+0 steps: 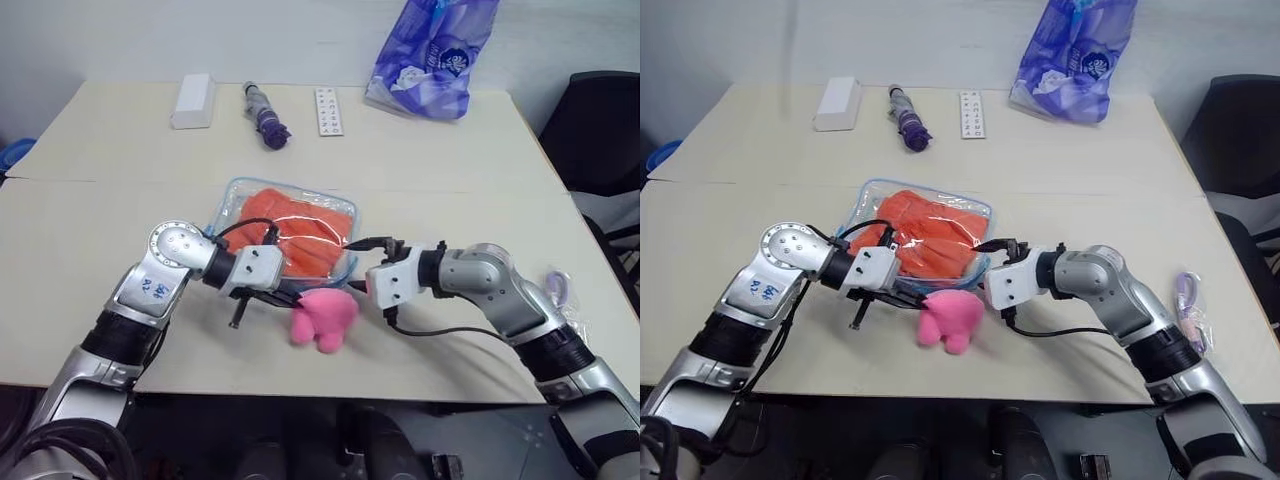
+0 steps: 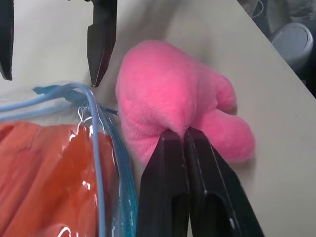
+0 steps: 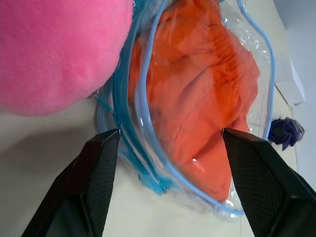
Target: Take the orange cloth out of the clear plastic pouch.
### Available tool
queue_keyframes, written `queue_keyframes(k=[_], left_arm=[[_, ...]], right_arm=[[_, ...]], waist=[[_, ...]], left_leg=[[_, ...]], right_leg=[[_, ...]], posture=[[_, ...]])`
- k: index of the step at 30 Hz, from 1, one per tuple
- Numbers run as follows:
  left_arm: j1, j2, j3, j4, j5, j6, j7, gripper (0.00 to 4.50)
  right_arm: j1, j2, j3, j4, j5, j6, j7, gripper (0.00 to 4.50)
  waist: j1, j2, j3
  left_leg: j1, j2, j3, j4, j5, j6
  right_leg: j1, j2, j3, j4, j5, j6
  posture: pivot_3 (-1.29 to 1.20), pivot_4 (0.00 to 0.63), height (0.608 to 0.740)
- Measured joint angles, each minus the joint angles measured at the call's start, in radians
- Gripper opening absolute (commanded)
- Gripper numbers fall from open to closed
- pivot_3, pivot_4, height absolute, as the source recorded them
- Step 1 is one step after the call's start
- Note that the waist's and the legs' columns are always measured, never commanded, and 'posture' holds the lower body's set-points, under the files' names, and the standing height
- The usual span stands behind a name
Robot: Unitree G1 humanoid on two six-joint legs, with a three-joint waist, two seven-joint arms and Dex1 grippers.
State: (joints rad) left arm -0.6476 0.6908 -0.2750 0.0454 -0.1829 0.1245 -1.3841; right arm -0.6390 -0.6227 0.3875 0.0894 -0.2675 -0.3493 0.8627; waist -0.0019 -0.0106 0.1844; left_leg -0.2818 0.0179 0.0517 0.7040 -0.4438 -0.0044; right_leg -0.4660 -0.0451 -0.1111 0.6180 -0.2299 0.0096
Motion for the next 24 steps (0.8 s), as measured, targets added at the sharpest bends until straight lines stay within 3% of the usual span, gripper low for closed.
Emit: queue_keyframes(k=[3,11,24], left_arm=[[0.015,0.014,0.005,-0.026,-0.002,0.024,0.012,0.00],[0.071,0.042,0.034,-0.079,-0.002,0.048,0.044,0.00],[0.229,0.188,0.193,-0.063,-0.007,0.025,0.124,0.00]], right_arm=[[-0.017,0.025,0.004,0.030,0.000,-0.021,0.000,2.90],[-0.057,0.035,0.006,0.111,-0.013,-0.076,0.011,0.10],[-0.022,-0.040,-0.010,0.104,0.023,-0.128,0.044,0.05]], waist=[[0.000,0.000,0.000],[-0.002,0.000,0.000],[0.000,0.001,0.001]], left_leg=[[0.000,0.000,0.000,0.000,0.000,0.000],[0.000,0.001,-0.001,0.000,0.000,0.000],[-0.004,0.000,0.001,0.000,0.000,0.000]], right_leg=[[0.000,0.000,0.000,0.000,0.000,0.000],[0.000,0.000,0.000,0.000,0.000,0.000],[-0.011,-0.002,0.001,0.003,0.000,0.000]], posture=[[0.00,0.150,0.740],[0.00,0.150,0.740],[0.00,0.150,0.740]])
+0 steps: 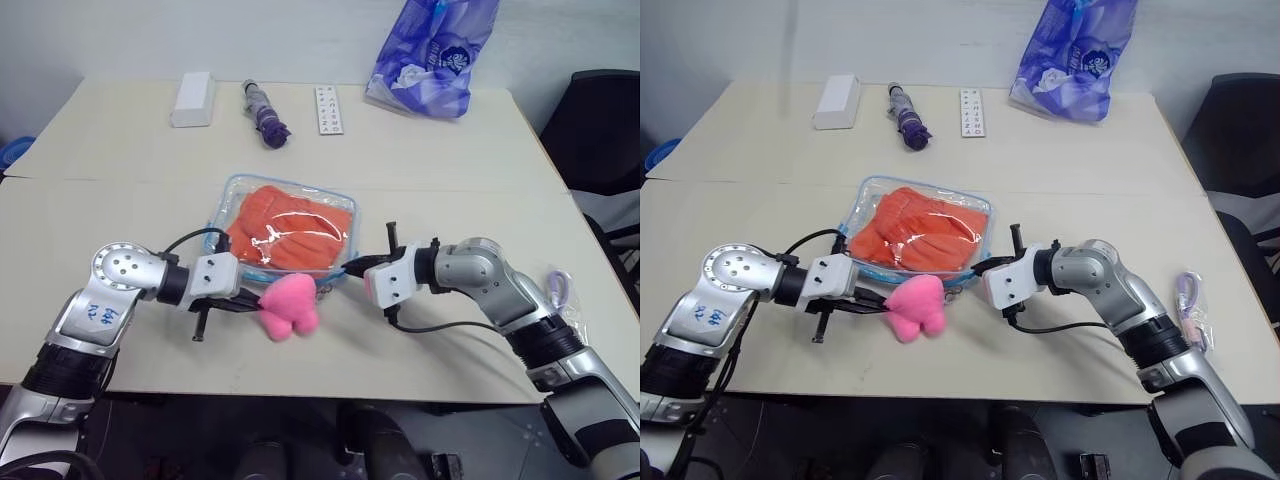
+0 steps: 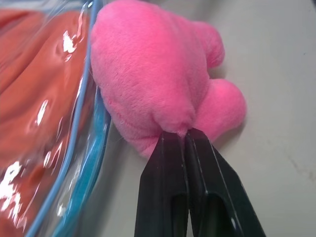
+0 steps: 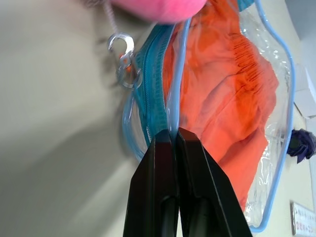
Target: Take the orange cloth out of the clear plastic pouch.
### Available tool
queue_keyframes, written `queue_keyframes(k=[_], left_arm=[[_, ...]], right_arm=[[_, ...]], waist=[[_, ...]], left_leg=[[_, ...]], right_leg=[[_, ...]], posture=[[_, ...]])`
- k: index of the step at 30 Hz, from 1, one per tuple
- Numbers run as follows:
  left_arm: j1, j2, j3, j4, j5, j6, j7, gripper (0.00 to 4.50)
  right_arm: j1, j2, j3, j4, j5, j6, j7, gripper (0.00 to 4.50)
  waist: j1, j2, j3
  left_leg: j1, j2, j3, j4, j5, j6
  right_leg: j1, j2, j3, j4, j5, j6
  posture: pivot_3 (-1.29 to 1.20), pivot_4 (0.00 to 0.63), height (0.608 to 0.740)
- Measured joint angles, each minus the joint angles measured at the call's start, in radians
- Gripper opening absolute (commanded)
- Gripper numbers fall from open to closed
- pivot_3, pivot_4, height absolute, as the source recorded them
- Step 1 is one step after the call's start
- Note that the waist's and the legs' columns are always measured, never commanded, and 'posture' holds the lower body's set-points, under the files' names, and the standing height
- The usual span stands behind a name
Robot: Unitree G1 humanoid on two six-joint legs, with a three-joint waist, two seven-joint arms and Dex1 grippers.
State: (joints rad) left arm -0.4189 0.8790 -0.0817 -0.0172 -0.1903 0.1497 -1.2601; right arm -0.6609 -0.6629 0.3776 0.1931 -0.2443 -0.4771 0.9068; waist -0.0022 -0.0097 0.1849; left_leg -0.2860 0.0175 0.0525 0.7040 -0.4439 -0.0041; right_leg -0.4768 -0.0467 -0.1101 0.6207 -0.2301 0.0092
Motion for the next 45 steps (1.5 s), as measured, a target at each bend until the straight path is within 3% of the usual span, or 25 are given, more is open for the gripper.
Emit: queue_keyframes(k=[17,39,42,45], left_arm=[[-0.006,0.168,0.279,0.265,-0.052,0.058,0.078,0.00],[-0.122,0.177,0.236,0.540,0.023,-0.060,0.105,0.00],[-0.051,0.129,0.232,0.472,0.012,-0.015,0.111,0.71],[0.018,0.086,0.230,0.384,-0.019,0.041,0.118,1.65]], right_arm=[[0.134,-0.188,-0.110,-0.048,0.098,-0.151,0.029,0.05],[0.206,-0.210,-0.147,-0.068,0.113,-0.174,0.014,0.05],[0.224,-0.208,-0.150,-0.094,0.142,-0.112,0.015,0.72],[0.256,-0.208,-0.151,-0.127,0.169,-0.052,0.022,1.71]], waist=[[-0.001,0.000,0.000],[-0.002,0.000,0.000],[-0.002,0.000,0.000],[0.000,0.000,0.000]], left_leg=[[-0.002,0.000,0.003,0.000,0.000,0.000],[0.000,0.000,0.014,0.000,0.000,0.000],[0.000,0.000,0.013,0.000,0.000,0.000],[0.000,0.001,0.013,0.000,0.000,0.000]], right_leg=[[-0.003,0.000,0.001,0.001,0.000,0.000],[-0.004,0.001,0.003,0.003,0.000,0.000],[-0.004,0.001,0.003,0.003,0.000,0.000],[-0.003,0.000,0.003,0.003,0.000,0.000]], posture=[[0.00,0.150,0.740],[0.00,0.150,0.740],[0.00,0.150,0.740],[0.00,0.150,0.740]])
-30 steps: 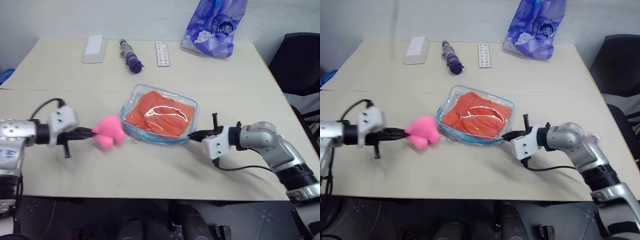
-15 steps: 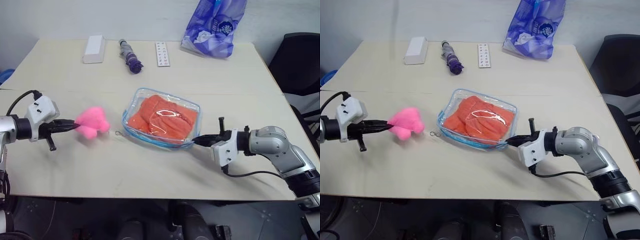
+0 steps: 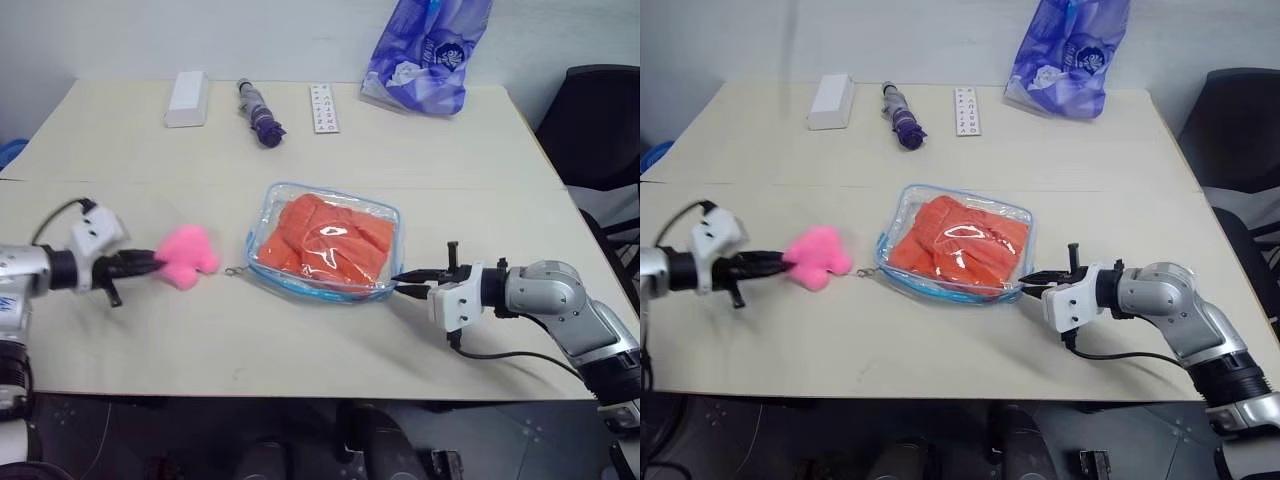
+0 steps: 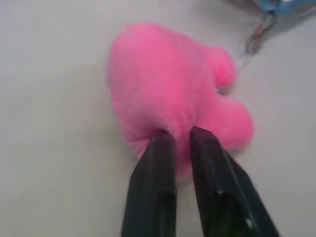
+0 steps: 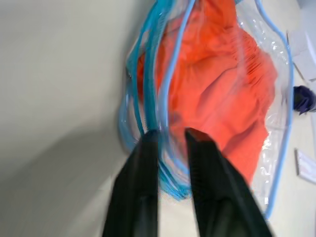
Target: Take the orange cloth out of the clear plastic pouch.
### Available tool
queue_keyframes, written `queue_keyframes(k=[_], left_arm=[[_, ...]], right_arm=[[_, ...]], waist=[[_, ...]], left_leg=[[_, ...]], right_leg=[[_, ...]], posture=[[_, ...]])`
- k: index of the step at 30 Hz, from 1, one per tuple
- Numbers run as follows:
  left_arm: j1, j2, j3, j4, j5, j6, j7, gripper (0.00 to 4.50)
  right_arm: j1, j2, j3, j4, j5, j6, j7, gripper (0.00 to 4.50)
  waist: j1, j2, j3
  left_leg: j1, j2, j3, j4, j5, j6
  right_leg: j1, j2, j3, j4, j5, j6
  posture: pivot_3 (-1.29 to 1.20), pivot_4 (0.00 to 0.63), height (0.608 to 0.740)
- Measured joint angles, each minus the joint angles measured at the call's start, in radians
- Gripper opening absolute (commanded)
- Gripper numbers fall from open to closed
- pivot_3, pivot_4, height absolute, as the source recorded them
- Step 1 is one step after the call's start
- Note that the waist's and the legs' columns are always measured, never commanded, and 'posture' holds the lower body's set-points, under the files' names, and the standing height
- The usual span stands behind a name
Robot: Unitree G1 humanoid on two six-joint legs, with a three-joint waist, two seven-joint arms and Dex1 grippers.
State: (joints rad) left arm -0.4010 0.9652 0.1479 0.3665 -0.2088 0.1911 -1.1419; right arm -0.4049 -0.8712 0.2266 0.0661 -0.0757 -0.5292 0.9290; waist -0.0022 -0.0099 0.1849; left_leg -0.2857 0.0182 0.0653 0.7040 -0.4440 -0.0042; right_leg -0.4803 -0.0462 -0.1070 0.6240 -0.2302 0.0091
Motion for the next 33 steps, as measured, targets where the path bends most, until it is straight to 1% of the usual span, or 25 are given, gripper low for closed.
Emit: queue_keyframes(k=[4,7,8,10,11,12,14,15,16,18,20,22,23,28,31,33], left_arm=[[0.054,-0.002,0.010,-0.115,-0.024,0.051,0.017,2.94],[0.044,0.020,0.011,-0.090,-0.033,0.094,0.012,3.87],[0.010,0.040,0.020,-0.050,-0.046,0.124,-0.001,3.91],[-0.076,0.089,0.052,0.007,-0.074,0.167,-0.029,3.91],[-0.143,0.108,0.062,0.017,-0.085,0.188,-0.043,3.91],[-0.198,0.114,0.066,0.017,-0.096,0.203,-0.053,3.91],[-0.316,0.111,0.045,-0.039,-0.117,0.214,-0.090,3.91],[-0.346,0.102,0.019,-0.090,-0.121,0.207,-0.113,3.91],[-0.350,0.095,0.005,-0.113,-0.120,0.200,-0.124,3.91],[-0.351,0.038,-0.093,-0.192,-0.088,0.137,-0.153,3.91],[-0.340,-0.039,-0.216,-0.231,-0.002,0.003,-0.163,3.91],[-0.336,-0.108,-0.317,-0.229,0.072,-0.117,-0.162,3.91],[-0.337,-0.132,-0.351,-0.216,0.103,-0.170,-0.159,3.91],[-0.402,-0.228,-0.414,-0.052,0.225,-0.422,-0.103,3.91],[-0.411,-0.259,-0.432,0.016,0.246,-0.499,-0.101,3.31],[-0.418,-0.278,-0.432,0.056,0.247,-0.527,-0.100,2.65]], right_arm=[[0.060,-0.004,-0.046,-0.081,0.061,0.092,0.009,3.11],[0.138,-0.034,-0.121,-0.174,0.150,0.213,0.021,4.10],[0.184,-0.051,-0.157,-0.228,0.210,0.285,0.031,4.44],[0.273,-0.090,-0.218,-0.330,0.335,0.429,0.057,4.44],[0.319,-0.109,-0.256,-0.383,0.410,0.511,0.067,4.44],[0.351,-0.118,-0.285,-0.422,0.463,0.570,0.071,4.44],[0.427,-0.143,-0.360,-0.522,0.593,0.710,0.074,4.44],[0.455,-0.148,-0.396,-0.567,0.651,0.774,0.074,4.44],[0.466,-0.150,-0.407,-0.585,0.673,0.798,0.073,4.44],[0.512,-0.152,-0.447,-0.653,0.751,0.894,0.061,4.44],[0.523,-0.143,-0.473,-0.711,0.814,0.966,0.017,4.44],[0.521,-0.128,-0.485,-0.747,0.854,1.011,-0.026,4.44],[0.522,-0.122,-0.491,-0.760,0.867,1.030,-0.045,4.44],[0.553,-0.095,-0.517,-0.812,0.887,1.088,-0.123,4.44],[0.582,-0.086,-0.519,-0.836,0.883,1.101,-0.144,4.47],[0.589,-0.081,-0.519,-0.849,0.879,1.105,-0.157,4.47]], waist=[[0.002,0.000,0.000],[0.003,0.000,0.000],[0.005,-0.001,0.000],[0.005,-0.001,-0.001],[0.009,-0.002,-0.001],[0.012,-0.002,-0.001],[0.024,-0.002,-0.001],[0.026,-0.002,-0.001],[0.027,-0.002,-0.001],[0.027,-0.001,-0.001],[0.027,-0.001,-0.001],[0.023,-0.002,-0.001],[0.020,-0.003,0.000],[0.026,-0.003,0.000],[0.027,-0.003,0.000],[0.027,-0.003,0.000]], left_leg=[[0.001,0.000,-0.002,0.000,0.000,0.000],[0.001,0.000,-0.003,0.000,0.000,0.000],[0.001,0.000,-0.003,0.000,0.000,0.000],[0.000,0.000,-0.003,0.000,0.000,0.000],[0.000,-0.001,-0.003,0.000,0.000,0.000],[0.000,-0.002,-0.003,0.000,0.000,0.000],[0.002,-0.002,-0.002,0.000,-0.001,0.000],[0.002,-0.002,-0.002,-0.001,-0.001,0.001],[0.002,-0.002,-0.003,-0.002,-0.001,0.001],[0.005,-0.002,-0.003,-0.003,-0.001,0.001],[0.006,-0.002,-0.002,-0.002,-0.001,0.001],[0.006,-0.002,-0.002,-0.002,-0.001,0.000],[0.006,-0.002,-0.001,-0.002,-0.001,-0.001],[0.005,-0.002,0.000,-0.002,0.000,-0.002],[0.005,-0.002,0.000,-0.002,-0.001,-0.001],[0.005,-0.002,0.000,-0.001,0.000,-0.001]], right_leg=[[0.000,0.000,0.002,0.000,0.000,0.000],[0.000,0.000,0.001,0.000,0.000,0.000],[0.000,0.000,0.000,0.000,0.000,0.000],[0.001,0.001,-0.001,-0.001,0.000,0.000],[0.001,0.000,-0.001,-0.001,0.000,0.000],[0.002,0.000,-0.001,-0.001,0.000,0.000],[0.004,0.000,0.000,-0.001,0.000,0.001],[0.005,0.000,0.001,-0.002,0.000,0.001],[0.006,0.000,0.002,-0.002,0.000,0.001],[0.011,0.001,0.001,-0.004,0.000,0.001],[0.012,0.001,0.002,-0.004,0.000,0.001],[0.012,0.003,0.002,-0.004,0.000,0.001],[0.012,0.004,0.003,-0.004,0.000,0.001],[0.012,0.004,0.001,-0.004,0.000,0.001],[0.012,0.003,0.001,-0.004,0.000,0.001],[0.012,0.003,0.000,-0.004,0.000,0.001]], posture=[[0.00,0.150,0.740],[0.00,0.150,0.740],[0.00,0.150,0.740],[0.00,0.150,0.740],[0.00,0.150,0.740],[0.00,0.150,0.740],[0.00,0.150,0.740],[0.00,0.150,0.740],[0.00,0.150,0.740],[0.00,0.150,0.740],[0.00,0.150,0.740],[0.00,0.150,0.740],[0.00,0.150,0.740],[0.00,0.150,0.740],[0.00,0.150,0.740],[0.00,0.150,0.740]])
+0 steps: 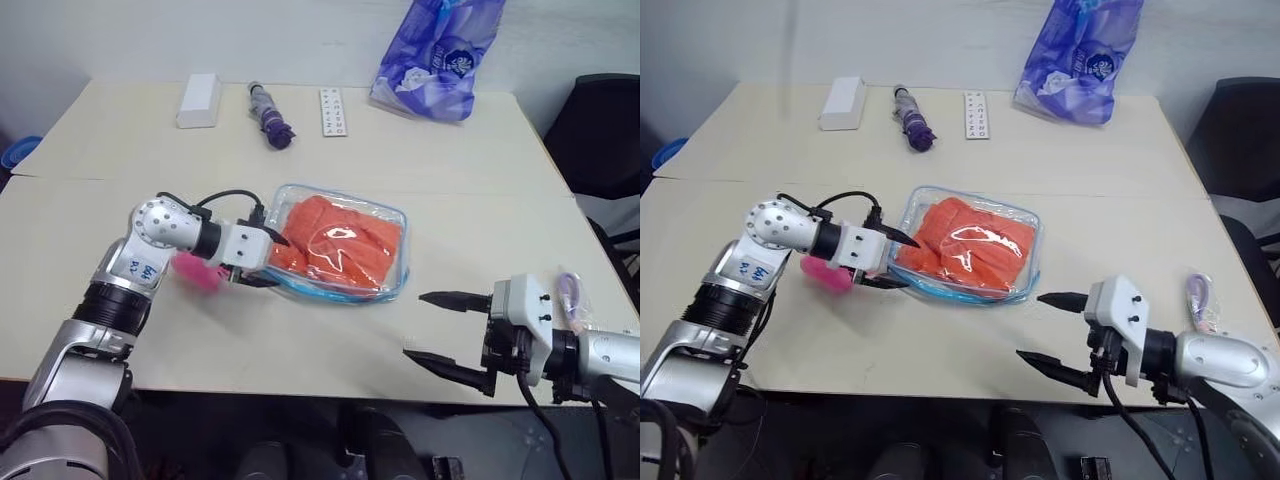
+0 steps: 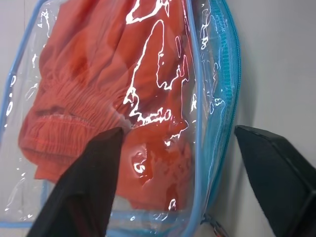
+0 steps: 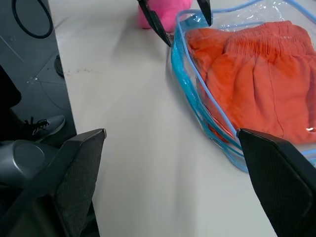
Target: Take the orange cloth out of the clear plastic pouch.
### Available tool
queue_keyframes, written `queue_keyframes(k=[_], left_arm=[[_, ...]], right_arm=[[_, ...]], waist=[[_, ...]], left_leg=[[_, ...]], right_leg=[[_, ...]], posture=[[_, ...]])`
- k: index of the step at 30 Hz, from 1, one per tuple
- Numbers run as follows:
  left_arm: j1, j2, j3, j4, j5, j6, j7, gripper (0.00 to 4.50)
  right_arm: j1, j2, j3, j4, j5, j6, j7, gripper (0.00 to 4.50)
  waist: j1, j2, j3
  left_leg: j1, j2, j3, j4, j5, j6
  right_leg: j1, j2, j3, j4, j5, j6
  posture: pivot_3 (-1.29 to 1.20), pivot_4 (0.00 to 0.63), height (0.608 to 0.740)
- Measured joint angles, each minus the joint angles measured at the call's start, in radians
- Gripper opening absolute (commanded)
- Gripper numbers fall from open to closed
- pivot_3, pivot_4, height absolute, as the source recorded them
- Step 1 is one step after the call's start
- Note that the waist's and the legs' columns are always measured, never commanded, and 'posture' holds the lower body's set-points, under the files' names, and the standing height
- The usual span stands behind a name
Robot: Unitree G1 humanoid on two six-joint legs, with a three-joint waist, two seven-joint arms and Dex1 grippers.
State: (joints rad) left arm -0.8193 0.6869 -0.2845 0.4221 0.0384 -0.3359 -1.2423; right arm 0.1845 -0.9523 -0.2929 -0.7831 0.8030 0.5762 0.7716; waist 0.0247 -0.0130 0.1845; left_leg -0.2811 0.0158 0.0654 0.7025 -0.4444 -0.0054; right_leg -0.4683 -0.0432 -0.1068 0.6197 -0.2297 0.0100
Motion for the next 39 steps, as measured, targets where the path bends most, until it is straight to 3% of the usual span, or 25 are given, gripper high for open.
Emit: queue_keyframes(k=[8,10,13,19,22,29,33,37,39], left_arm=[[-0.028,-0.042,0.010,0.024,-0.051,0.033,-0.043,0.15],[-0.018,-0.066,0.031,-0.011,-0.132,0.196,-0.070,0.03],[-0.005,-0.084,0.071,-0.100,-0.239,0.431,-0.079,0.00],[0.027,-0.132,0.126,-0.237,-0.314,0.691,0.027,0.00],[0.048,-0.163,0.124,-0.286,-0.317,0.739,0.073,0.00],[0.086,-0.193,0.099,-0.344,-0.309,0.750,0.119,0.00],[0.086,-0.199,0.099,-0.353,-0.308,0.752,0.136,0.00],[0.086,-0.208,0.096,-0.364,-0.307,0.752,0.149,0.00],[0.086,-0.209,0.094,-0.365,-0.307,0.751,0.151,0.00]], right_arm=[[0.010,0.014,0.000,-0.011,-0.021,0.012,-0.028,4.47],[0.006,0.014,0.003,-0.010,-0.047,0.012,-0.031,4.47],[-0.019,0.019,0.030,0.001,-0.094,0.012,-0.045,3.86],[-0.215,0.078,0.266,0.078,-0.298,-0.031,-0.090,1.71],[-0.325,0.135,0.405,0.142,-0.437,-0.063,-0.123,0.72],[-0.497,0.258,0.604,0.349,-0.719,-0.140,-0.197,0.72],[-0.502,0.323,0.611,0.396,-0.773,-0.145,-0.209,1.59],[-0.514,0.354,0.636,0.431,-0.832,-0.153,-0.222,2.94],[-0.514,0.373,0.637,0.434,-0.838,-0.152,-0.221,2.94]], waist=[[0.001,0.000,0.000],[0.000,0.000,0.000],[-0.003,0.000,0.000],[-0.007,0.000,0.000],[-0.005,0.000,0.000],[-0.004,0.000,0.000],[-0.003,0.000,0.000],[-0.004,0.000,0.000],[-0.005,0.000,0.000]], left_leg=[[0.000,0.000,-0.001,0.000,0.000,0.001],[0.000,0.000,-0.001,0.000,0.000,0.001],[0.000,0.000,-0.002,0.000,0.000,0.001],[0.001,0.001,-0.004,0.001,0.000,0.000],[0.000,0.000,-0.004,0.001,0.000,0.000],[0.000,0.001,-0.002,0.001,0.001,0.000],[-0.001,0.001,-0.003,0.004,0.001,0.000],[-0.001,0.002,-0.003,0.004,0.001,0.000],[-0.001,0.001,-0.003,0.004,0.001,0.000]], right_leg=[[0.001,-0.001,-0.001,0.000,0.000,0.000],[0.001,0.000,-0.001,0.000,0.000,0.000],[0.001,0.000,0.000,0.000,0.000,0.000],[0.001,0.000,0.002,0.001,0.000,0.000],[0.001,0.000,0.001,0.000,0.000,0.000],[0.001,-0.001,-0.001,0.000,0.000,0.000],[0.000,-0.002,-0.002,0.000,0.000,0.000],[0.000,-0.001,-0.002,0.000,0.000,0.000],[0.000,-0.001,-0.002,0.000,0.000,0.000]], posture=[[0.00,0.150,0.740],[0.00,0.150,0.740],[0.00,0.150,0.740],[0.00,0.150,0.740],[0.00,0.150,0.740],[0.00,0.150,0.740],[0.00,0.150,0.740],[0.00,0.150,0.740],[0.00,0.150,0.740]])
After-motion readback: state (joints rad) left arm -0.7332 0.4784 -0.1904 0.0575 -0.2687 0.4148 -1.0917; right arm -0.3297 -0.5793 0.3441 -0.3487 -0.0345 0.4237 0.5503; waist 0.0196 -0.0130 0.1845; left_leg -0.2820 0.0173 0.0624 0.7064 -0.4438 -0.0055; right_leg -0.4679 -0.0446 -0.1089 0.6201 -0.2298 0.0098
